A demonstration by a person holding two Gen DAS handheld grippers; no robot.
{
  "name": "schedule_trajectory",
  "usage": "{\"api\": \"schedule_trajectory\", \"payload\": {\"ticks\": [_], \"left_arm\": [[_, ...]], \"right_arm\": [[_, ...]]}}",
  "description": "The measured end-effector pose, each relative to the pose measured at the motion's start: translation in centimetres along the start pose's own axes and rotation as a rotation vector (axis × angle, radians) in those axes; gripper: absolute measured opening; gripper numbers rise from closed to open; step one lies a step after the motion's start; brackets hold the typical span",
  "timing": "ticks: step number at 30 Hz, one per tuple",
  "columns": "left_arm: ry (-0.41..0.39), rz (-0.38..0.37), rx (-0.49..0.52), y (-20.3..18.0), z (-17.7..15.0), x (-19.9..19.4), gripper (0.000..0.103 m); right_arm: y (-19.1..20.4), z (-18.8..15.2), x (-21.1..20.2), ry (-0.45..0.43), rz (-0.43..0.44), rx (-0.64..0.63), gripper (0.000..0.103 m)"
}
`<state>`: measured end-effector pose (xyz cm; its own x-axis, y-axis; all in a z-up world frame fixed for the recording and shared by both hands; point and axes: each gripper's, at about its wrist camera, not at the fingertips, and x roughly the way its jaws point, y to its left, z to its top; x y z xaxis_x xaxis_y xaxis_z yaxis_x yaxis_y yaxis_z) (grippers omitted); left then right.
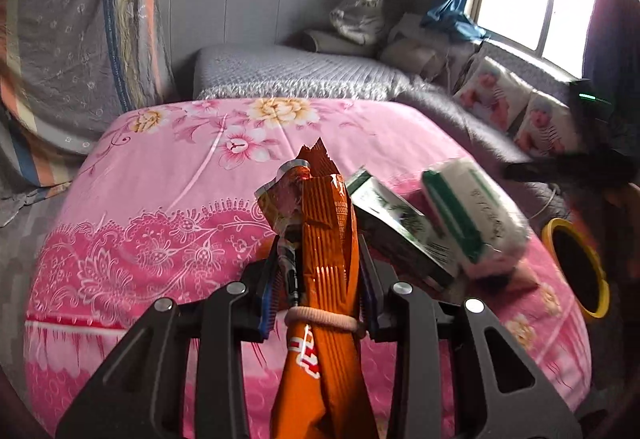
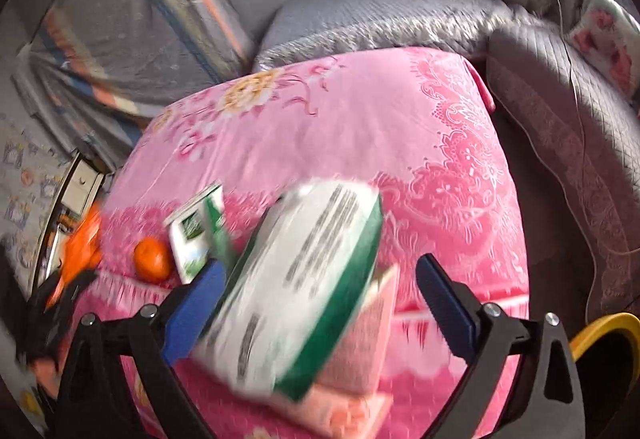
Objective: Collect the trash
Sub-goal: 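Grasp the white-and-green wipes pack with the right tool, then carry the wipes pack with the right tool into the bin while the left tool carries the snack packet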
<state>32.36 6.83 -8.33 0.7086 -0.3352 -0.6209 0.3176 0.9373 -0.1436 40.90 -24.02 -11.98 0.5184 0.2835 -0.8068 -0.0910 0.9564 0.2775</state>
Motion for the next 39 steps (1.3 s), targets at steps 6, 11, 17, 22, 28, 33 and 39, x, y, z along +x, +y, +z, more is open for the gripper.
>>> {"api": "schedule_trajectory", "payload": {"ticks": [6,11,17,22,28,33,39], "left_arm": [[-0.035,-0.047,-0.023,0.3,-0.6,-2.0,0.032],[-0.051,-0.038,-0.002,-0.4,-1.0,-2.6,0.032],[-0.081,-0.044,-0.008,-1.0,-1.3,-3.7,0.032],[-0.11,-0.028,-0.008,-2.0,-1.5,-5.0,0.032],[-0.137,-0.021,0.007,-3.9,-2.4,-6.9,0.032],[-0.142,-0.057,0.001,-5.4,-2.6,-7.3,0.032],[-0.14,-0.11,0.035,-8.4,-2.7,-7.2,0.032]], "right_arm": [[-0.7,2.5,4.7,0.107,-0.085,0.041,0.092],[1.0,2.2,6.6,0.154,-0.072,-0.005,0.083],[4.6,1.1,7.3,0.148,-0.096,-0.122,0.036],[6.2,-0.1,4.6,0.052,-0.069,-0.206,0.023],[5.9,-2.2,-3.9,-0.135,0.016,-0.229,0.021],[5.3,-4.1,-11.0,-0.255,0.069,-0.251,0.021],[3.2,-5.6,-17.7,-0.365,0.095,-0.238,0.021]]}}
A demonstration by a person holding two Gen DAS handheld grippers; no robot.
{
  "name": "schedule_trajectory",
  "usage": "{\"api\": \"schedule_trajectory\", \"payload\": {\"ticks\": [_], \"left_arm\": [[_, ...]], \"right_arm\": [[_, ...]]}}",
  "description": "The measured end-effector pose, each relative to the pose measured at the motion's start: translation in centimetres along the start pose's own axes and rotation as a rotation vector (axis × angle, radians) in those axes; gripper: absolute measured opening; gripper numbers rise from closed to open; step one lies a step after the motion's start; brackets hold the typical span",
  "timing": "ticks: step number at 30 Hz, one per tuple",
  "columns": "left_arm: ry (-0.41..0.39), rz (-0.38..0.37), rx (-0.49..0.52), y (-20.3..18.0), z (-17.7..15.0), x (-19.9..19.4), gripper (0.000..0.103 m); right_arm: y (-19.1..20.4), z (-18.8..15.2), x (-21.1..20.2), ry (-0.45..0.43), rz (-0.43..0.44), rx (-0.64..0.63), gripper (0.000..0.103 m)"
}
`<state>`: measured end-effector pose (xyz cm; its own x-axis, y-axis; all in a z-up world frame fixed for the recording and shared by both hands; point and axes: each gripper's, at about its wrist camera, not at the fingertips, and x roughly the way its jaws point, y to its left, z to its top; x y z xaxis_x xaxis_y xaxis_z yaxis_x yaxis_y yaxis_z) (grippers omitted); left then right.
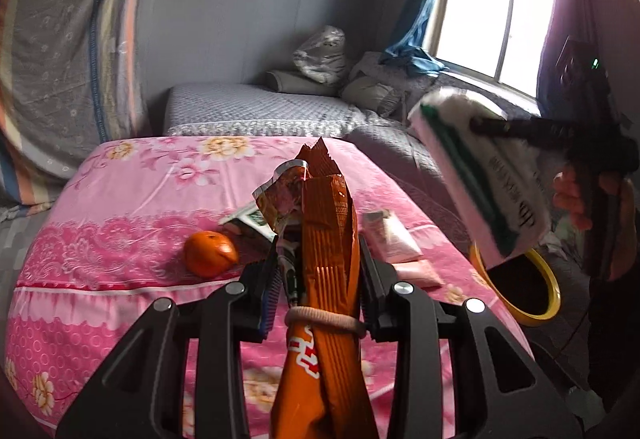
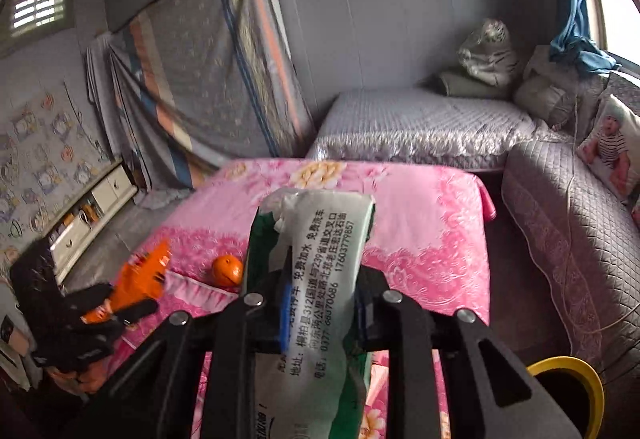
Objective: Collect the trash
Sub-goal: 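Carry the wipes pack with the right tool into the bin while the left tool carries the snack packet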
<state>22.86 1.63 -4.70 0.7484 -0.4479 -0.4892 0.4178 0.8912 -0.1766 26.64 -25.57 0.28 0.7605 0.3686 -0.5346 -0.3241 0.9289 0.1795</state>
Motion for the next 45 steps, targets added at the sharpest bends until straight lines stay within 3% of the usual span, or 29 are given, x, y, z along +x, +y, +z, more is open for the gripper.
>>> {"api": "schedule_trajectory", "payload": {"ticks": [5,10,14,17,23,30,35,41,45], "left_arm": [[0.021,-0.056,0.052,-3.1,-0.1,0.8,0.032],[0.036,-0.112,0.102,-6.5,-0.1,1.7,0.032],[0.061,-0.158,0.146,-9.5,0.0,3.0,0.032],[0.077,-0.197,0.18,-12.1,0.1,4.2,0.032],[0.101,-0.268,0.256,-17.4,0.8,6.6,0.032],[0.133,-0.339,0.314,-23.8,1.3,10.4,0.032],[0.154,-0.37,0.31,-27.3,1.9,13.2,0.032],[0.185,-0.368,0.281,-30.6,2.5,16.6,0.032],[0.186,-0.372,0.264,-31.9,2.6,17.8,0.032]], "right_arm": [[-3.2,-0.2,-5.0,-0.119,-0.083,0.062,0.021],[-8.2,-1.8,-8.8,-0.22,-0.264,0.153,0.021],[-12.2,-3.9,-10.3,-0.24,-0.437,0.186,0.021],[-14.5,-5.9,-9.6,-0.213,-0.519,0.202,0.021],[-20.4,-11.3,-7.9,-0.113,-0.582,0.311,0.021],[-24.2,-17.1,-6.2,0.008,-0.643,0.364,0.022],[-25.9,-20.4,-5.5,0.076,-0.629,0.408,0.022],[-26.7,-22.2,-6.2,0.091,-0.61,0.445,0.024],[-27.0,-22.7,-7.2,0.072,-0.584,0.462,0.044]]}}
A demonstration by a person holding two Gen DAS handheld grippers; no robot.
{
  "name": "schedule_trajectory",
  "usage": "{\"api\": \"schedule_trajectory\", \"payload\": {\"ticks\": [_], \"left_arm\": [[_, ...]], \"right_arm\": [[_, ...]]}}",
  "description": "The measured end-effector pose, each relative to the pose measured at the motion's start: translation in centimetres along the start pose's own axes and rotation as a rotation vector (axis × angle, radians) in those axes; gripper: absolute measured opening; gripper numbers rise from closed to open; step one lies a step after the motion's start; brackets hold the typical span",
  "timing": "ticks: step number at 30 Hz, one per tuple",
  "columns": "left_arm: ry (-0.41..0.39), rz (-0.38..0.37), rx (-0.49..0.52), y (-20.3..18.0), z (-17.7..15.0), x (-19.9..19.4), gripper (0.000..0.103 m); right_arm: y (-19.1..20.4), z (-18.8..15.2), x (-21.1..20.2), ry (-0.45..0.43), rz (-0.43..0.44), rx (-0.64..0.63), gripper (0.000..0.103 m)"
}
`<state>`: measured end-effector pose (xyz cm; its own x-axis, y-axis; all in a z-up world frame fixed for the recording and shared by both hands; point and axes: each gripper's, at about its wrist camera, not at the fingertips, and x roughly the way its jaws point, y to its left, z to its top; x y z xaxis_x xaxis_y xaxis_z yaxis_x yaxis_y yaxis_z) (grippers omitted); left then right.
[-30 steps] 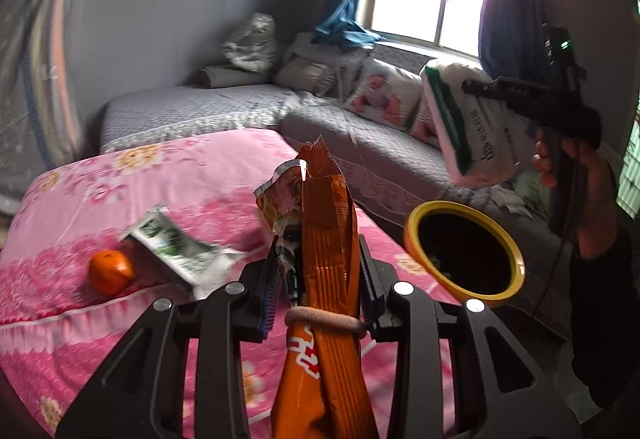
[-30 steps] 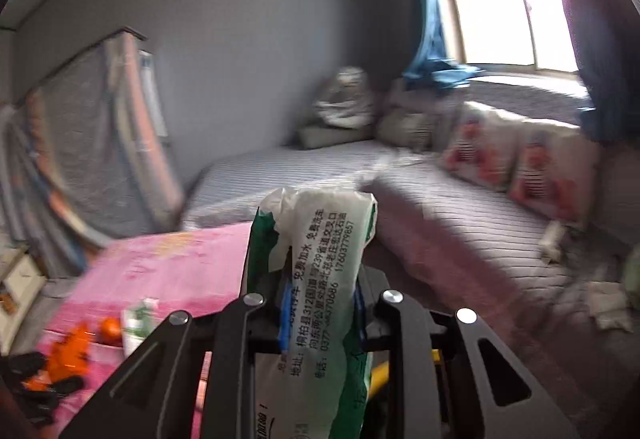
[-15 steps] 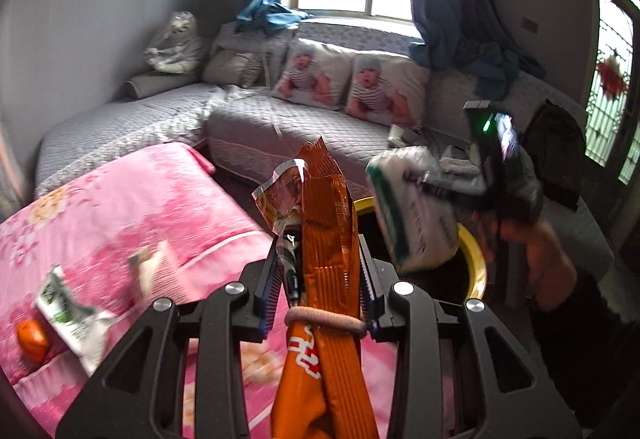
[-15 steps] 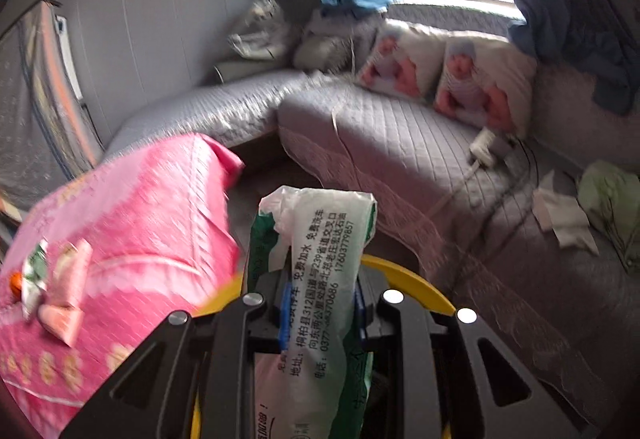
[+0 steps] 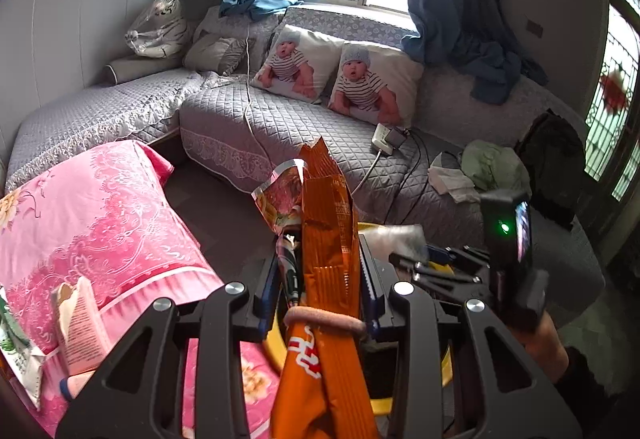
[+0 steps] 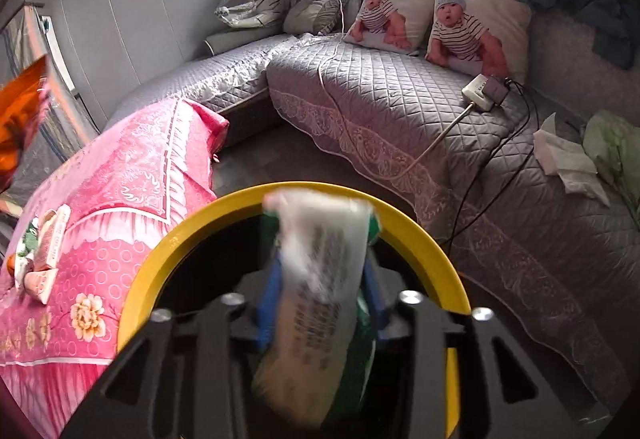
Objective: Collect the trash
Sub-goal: 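Carry the wipes pack with the right tool into the bin while the left tool carries the snack packet, then open the left tool over the bin to drop the orange snack packet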
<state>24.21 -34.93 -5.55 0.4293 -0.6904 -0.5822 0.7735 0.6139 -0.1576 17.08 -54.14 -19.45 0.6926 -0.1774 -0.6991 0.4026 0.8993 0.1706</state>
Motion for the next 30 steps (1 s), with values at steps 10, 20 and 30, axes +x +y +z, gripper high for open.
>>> {"api": "schedule_trajectory", "payload": {"ticks": [10,20,30], "left_arm": [[0.074,-0.008,0.028,-2.9,-0.9,5.2,0.032],[0.225,-0.028,0.036,-4.9,-4.8,10.6,0.059],[0.064,0.007,-0.227,1.5,-2.5,4.8,0.076]], "right_arm": [[-5.4,-0.7,-6.7,-0.131,0.071,0.233,0.058],[-9.0,-2.0,-13.0,-0.25,0.006,0.316,0.064],[-9.0,-2.7,-14.3,-0.265,0.004,0.308,0.068]]}}
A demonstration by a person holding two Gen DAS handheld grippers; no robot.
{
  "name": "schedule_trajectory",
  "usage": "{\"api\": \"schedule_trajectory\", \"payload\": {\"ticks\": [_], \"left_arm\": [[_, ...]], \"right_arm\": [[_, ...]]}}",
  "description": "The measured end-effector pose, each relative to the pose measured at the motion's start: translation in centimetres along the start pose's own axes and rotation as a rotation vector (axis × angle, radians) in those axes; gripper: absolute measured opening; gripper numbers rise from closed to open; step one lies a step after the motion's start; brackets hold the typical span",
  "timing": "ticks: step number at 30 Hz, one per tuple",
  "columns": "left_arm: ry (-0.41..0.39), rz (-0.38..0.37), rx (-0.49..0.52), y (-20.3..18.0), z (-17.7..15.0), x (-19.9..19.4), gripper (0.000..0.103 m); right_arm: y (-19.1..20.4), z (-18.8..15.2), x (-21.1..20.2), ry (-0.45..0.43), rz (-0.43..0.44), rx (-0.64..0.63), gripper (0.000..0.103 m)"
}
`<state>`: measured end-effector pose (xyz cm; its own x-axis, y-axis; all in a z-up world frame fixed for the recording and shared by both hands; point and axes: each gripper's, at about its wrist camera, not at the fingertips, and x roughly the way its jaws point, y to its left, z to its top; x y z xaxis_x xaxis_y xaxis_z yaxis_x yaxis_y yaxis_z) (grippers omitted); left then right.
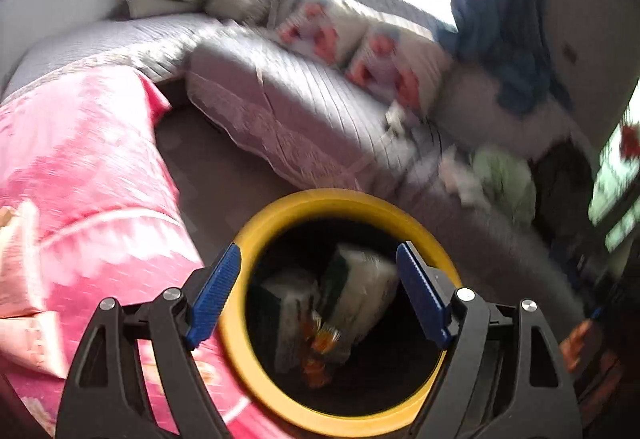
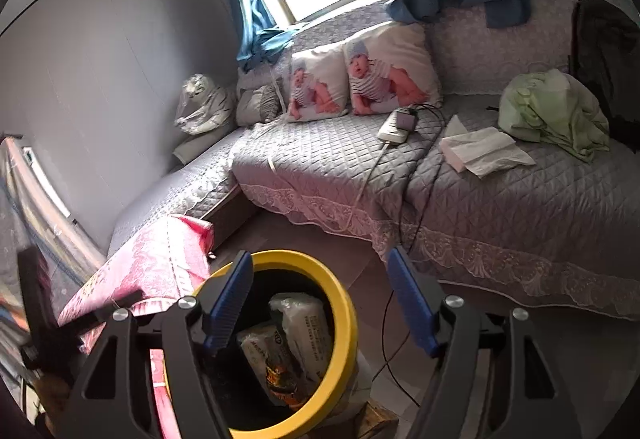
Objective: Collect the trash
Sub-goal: 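Open the left tool over the bin to drop the orange snack packet, then grasp the green-white milk carton with the right tool while the left tool grasps the whole orange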
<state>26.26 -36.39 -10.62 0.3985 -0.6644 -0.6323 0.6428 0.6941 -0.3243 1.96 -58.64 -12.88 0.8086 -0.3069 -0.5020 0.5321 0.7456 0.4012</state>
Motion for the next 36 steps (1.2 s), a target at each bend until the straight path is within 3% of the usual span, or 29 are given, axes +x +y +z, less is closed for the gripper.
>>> {"api": "schedule_trajectory", "payload": {"ticks": [7,13,19,22,28,32,36], "left_arm": [[-0.259,0.073,-0.067,5.8,4.9,-12.4,0.077],[-0.341,0.15,-0.156,13.3,6.1,-22.8,0.079],[-0.441,0.347,-0.238,21.5,3.7,-33.2,0.079],[-0.504,0.455,-0.306,25.5,1.2,-38.5,0.081],[-0.608,0.588,-0.41,31.2,-4.9,-45.9,0.085],[-0.574,0.773,-0.412,33.1,-8.8,-46.6,0.086],[-0.413,0.756,-0.408,34.8,-12.0,-43.1,0.086]], "right_arm": [[5.6,-0.5,0.6,0.031,0.106,-0.131,0.075],[14.3,-2.1,1.7,0.068,0.257,-0.335,0.081],[24.8,-5.3,2.3,0.12,0.424,-0.575,0.089],[30.8,-8.0,3.0,0.171,0.473,-0.693,0.089],[39.9,-13.5,5.3,0.302,0.568,-0.896,0.091],[45.5,-17.0,7.3,0.351,0.58,-1.022,0.091],[51.3,-19.7,9.4,0.387,0.568,-1.111,0.091]]}}
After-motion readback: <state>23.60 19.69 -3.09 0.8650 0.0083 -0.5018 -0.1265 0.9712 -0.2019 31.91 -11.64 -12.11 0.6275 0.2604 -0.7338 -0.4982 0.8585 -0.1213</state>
